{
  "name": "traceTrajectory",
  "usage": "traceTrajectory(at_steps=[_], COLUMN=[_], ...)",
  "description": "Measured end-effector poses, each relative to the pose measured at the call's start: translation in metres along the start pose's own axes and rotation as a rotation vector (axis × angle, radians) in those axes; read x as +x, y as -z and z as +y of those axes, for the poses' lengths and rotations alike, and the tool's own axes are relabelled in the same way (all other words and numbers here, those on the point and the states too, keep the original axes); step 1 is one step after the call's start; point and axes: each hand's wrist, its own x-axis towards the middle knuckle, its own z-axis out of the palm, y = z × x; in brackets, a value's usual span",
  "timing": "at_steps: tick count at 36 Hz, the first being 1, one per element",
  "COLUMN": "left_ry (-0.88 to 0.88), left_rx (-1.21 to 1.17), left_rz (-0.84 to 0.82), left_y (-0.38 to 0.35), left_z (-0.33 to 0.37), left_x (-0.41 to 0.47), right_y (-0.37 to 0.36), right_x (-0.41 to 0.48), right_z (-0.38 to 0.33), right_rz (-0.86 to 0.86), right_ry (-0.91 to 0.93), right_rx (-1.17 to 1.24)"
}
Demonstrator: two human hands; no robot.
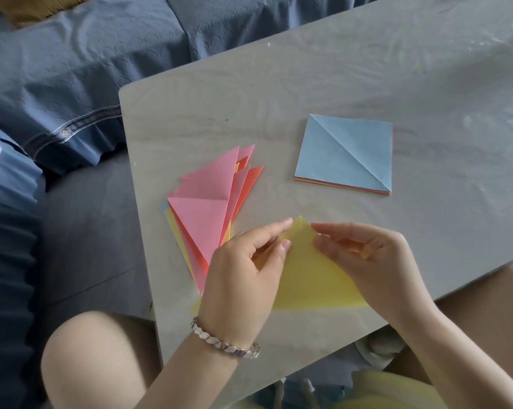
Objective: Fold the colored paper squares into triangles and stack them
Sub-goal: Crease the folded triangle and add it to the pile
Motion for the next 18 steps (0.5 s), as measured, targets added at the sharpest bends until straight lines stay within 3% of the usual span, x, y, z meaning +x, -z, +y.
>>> traceTrajectory(at_steps=[18], left_ry=[0.06], left_rx=[-0.044], left_rz=[-0.014], left_y=[-0.007], left_z=[-0.006], left_x=[0.0], right_y=[0.004], right_x=[0.006], right_z=[0.013], right_rz=[-0.049], right_ry=[-0.001], right_rx=[-0.085])
